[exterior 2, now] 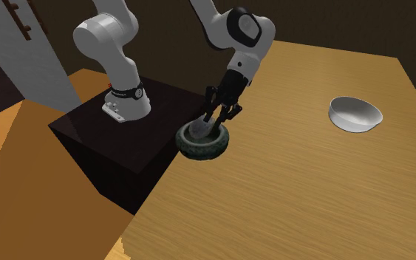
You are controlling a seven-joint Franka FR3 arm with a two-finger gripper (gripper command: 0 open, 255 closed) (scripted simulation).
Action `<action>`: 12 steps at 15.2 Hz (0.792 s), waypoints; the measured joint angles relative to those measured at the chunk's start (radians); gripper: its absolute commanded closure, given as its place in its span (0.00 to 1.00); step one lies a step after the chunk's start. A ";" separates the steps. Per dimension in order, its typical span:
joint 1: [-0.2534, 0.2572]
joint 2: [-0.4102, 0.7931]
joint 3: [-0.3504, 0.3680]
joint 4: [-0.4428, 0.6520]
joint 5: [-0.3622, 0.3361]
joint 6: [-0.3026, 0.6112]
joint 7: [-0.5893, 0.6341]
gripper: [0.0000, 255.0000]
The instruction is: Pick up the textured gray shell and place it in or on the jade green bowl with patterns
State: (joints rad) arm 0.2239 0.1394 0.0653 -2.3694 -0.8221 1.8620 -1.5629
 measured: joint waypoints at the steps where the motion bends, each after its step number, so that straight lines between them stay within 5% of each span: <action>1: 0.000 0.001 0.000 0.000 0.000 0.000 0.000 1.00; 3: 0.000 0.001 0.000 0.000 0.000 0.001 0.001 1.00; 4: 0.000 0.001 0.000 0.000 0.000 0.001 0.001 0.00; 12: 0.014 0.000 0.014 0.028 0.023 -0.032 -0.008 0.00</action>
State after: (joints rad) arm 0.2381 0.1397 0.0789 -2.3413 -0.7991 1.8301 -1.5708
